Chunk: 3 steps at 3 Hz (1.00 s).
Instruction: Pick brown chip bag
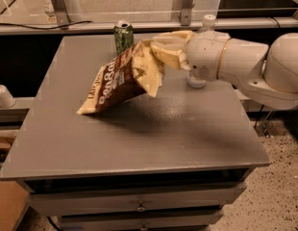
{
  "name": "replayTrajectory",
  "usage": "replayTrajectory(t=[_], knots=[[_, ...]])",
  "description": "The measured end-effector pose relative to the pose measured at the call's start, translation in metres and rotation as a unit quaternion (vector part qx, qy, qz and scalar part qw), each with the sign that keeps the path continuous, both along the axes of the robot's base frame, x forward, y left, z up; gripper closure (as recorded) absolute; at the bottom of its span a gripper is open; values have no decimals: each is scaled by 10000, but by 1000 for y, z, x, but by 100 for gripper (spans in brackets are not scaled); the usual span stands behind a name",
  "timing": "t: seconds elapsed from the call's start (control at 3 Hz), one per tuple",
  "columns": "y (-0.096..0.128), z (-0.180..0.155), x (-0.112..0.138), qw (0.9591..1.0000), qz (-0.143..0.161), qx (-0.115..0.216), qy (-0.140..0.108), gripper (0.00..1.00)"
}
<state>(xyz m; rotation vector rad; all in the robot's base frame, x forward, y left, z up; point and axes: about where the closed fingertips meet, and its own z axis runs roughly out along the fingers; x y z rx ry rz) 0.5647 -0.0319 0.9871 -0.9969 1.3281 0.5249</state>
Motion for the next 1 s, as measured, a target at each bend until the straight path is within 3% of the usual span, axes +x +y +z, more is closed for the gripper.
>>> replayTrajectory(t=[0.33,1.0], knots=[[-12,23,-9,9998,-51,1,-206,100],[-18,42,-25,9993,5,-53,-366,100]])
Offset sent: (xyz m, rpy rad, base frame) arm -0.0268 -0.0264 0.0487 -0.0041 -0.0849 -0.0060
